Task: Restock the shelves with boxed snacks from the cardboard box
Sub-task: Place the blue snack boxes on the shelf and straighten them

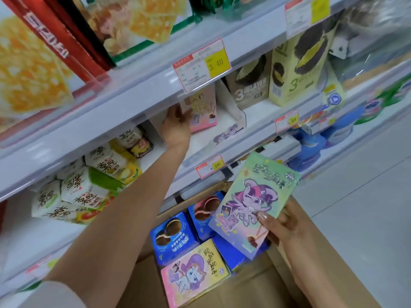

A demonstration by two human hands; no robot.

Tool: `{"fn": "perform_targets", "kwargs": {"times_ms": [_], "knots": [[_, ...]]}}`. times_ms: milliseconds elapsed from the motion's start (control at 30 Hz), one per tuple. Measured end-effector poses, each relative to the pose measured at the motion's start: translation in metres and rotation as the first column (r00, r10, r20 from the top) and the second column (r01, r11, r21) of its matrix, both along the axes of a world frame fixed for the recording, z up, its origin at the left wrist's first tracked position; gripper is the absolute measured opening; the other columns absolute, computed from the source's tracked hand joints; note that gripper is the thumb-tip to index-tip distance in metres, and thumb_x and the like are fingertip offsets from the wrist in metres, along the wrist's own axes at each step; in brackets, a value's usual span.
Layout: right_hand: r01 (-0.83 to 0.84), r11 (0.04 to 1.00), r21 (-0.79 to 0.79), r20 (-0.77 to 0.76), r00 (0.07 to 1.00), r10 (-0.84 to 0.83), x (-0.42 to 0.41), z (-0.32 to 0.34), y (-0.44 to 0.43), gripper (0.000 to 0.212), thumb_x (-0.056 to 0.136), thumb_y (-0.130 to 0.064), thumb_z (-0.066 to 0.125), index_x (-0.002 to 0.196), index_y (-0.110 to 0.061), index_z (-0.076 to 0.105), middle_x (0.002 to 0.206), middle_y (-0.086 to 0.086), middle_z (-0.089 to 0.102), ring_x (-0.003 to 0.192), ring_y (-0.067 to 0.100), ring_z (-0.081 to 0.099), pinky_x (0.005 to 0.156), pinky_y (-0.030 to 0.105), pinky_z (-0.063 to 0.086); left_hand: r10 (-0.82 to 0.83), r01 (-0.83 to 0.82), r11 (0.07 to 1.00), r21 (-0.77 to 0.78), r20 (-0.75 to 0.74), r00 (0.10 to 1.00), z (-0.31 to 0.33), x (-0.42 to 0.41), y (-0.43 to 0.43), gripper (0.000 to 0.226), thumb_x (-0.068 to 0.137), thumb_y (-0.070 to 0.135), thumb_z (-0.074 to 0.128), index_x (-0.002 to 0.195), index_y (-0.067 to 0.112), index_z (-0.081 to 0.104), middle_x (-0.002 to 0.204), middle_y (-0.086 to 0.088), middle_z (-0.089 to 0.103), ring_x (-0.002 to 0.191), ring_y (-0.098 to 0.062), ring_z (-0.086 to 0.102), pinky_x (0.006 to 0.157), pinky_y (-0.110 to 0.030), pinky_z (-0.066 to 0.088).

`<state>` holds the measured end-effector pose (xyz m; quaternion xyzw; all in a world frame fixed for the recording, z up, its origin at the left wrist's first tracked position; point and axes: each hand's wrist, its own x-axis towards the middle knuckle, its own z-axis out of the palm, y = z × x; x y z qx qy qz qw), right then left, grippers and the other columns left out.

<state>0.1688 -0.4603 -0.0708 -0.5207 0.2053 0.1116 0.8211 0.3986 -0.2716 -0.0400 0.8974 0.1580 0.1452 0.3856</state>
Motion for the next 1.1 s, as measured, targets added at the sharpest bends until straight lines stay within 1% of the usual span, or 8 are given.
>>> {"fn": "perform_targets", "kwargs": {"times_ms": [200,400,600,733,833,900,1000,1100], "knots": [[0.006,1.000,0.013,0.083,0.997,-0.007,0.018,-0.012,0.004,0.042,0.070,-0.011,0.068,0.111,-0.016,0.057,0.096,0.008,0.073,0.079,0.019,0.071,0.054,0.018,0.051,-0.059,0.058,0.989,-0.135,-0.007,0.998,-0.022,0.022,0.005,0.040,0.081,0.024,0.070,0.114,0.011,0.053,0.117,-0.009,0.063,0.105,-0.028,0.061,0.088,-0.041,0.051],[-0.022,1.000,-0.011,0.105,0.994,0.023,0.023,-0.023,0.008,0.093,0.030,-0.058,0.088,0.110,-0.021,0.059,0.100,0.008,0.073,0.089,0.030,0.070,0.073,0.046,0.057,-0.004,0.028,0.962,-0.273,0.086,0.996,-0.027,0.036,-0.006,0.010,0.091,0.012,0.056,0.095,0.012,0.048,0.094,-0.009,0.062,0.081,-0.032,0.066,0.070,-0.037,0.057],[0.033,0.999,-0.010,0.102,0.994,-0.032,0.027,-0.029,0.011,0.054,0.055,-0.043,0.084,0.101,-0.025,0.060,0.097,0.005,0.073,0.091,0.028,0.069,0.072,0.034,0.058,-0.063,0.063,0.997,0.054,0.004,0.998,-0.031,0.047,-0.009,0.046,0.085,0.032,0.066,0.118,0.005,0.051,0.117,-0.010,0.059,0.106,-0.025,0.056,0.084,-0.030,0.044],[0.098,0.995,-0.032,0.162,0.982,-0.092,0.038,-0.023,0.017,0.059,0.041,-0.054,0.088,0.088,-0.032,0.059,0.091,0.015,0.070,0.086,0.032,0.066,0.077,0.054,0.055,-0.079,0.093,0.965,0.245,-0.067,0.995,-0.014,0.016,-0.015,0.055,0.090,0.036,0.058,0.124,-0.004,0.043,0.122,-0.017,0.047,0.117,-0.030,0.044,0.092,-0.033,0.038],[0.107,0.994,-0.012,0.217,0.971,-0.102,0.056,-0.010,0.017,0.030,0.076,-0.014,0.077,0.094,-0.018,0.054,0.073,0.008,0.069,0.063,0.016,0.063,0.054,0.024,0.053,-0.262,0.260,0.964,0.049,0.062,0.963,0.002,-0.044,-0.011,0.026,0.093,0.033,0.054,0.101,0.009,0.059,0.097,0.000,0.061,0.091,-0.016,0.057,0.078,-0.023,0.041],[0.071,0.997,-0.001,0.254,0.965,-0.069,0.073,0.005,0.021,0.023,0.083,0.007,0.060,0.095,-0.011,0.053,0.065,-0.001,0.070,0.051,0.005,0.062,0.042,0.011,0.042,-0.445,0.428,0.893,-0.139,-0.127,0.887,0.012,-0.076,-0.008,0.023,0.091,0.037,0.056,0.099,0.016,0.060,0.091,0.009,0.066,0.083,-0.005,0.060,0.077,-0.016,0.044],[0.023,1.000,0.007,0.291,0.956,-0.024,0.094,0.016,0.033,0.018,0.086,0.005,0.056,0.100,-0.006,0.056,0.059,-0.005,0.066,0.048,0.003,0.061,0.042,0.012,0.043,-0.545,0.438,0.818,-0.373,-0.256,0.799,0.022,-0.091,-0.001,0.014,0.085,0.026,0.065,0.092,0.014,0.064,0.077,0.012,0.070,0.070,-0.001,0.065,0.066,-0.017,0.051],[-0.001,0.990,-0.143,0.333,0.942,0.049,0.108,0.011,0.044,0.014,0.096,-0.010,0.047,0.097,-0.011,0.061,0.064,-0.014,0.066,0.056,-0.004,0.060,0.052,0.011,0.045,-0.358,0.281,0.879,-0.385,-0.143,0.923,0.031,-0.086,0.010,0.007,0.084,0.020,0.066,0.080,0.016,0.062,0.059,0.011,0.064,0.049,0.006,0.056,0.047,-0.011,0.045]]}}
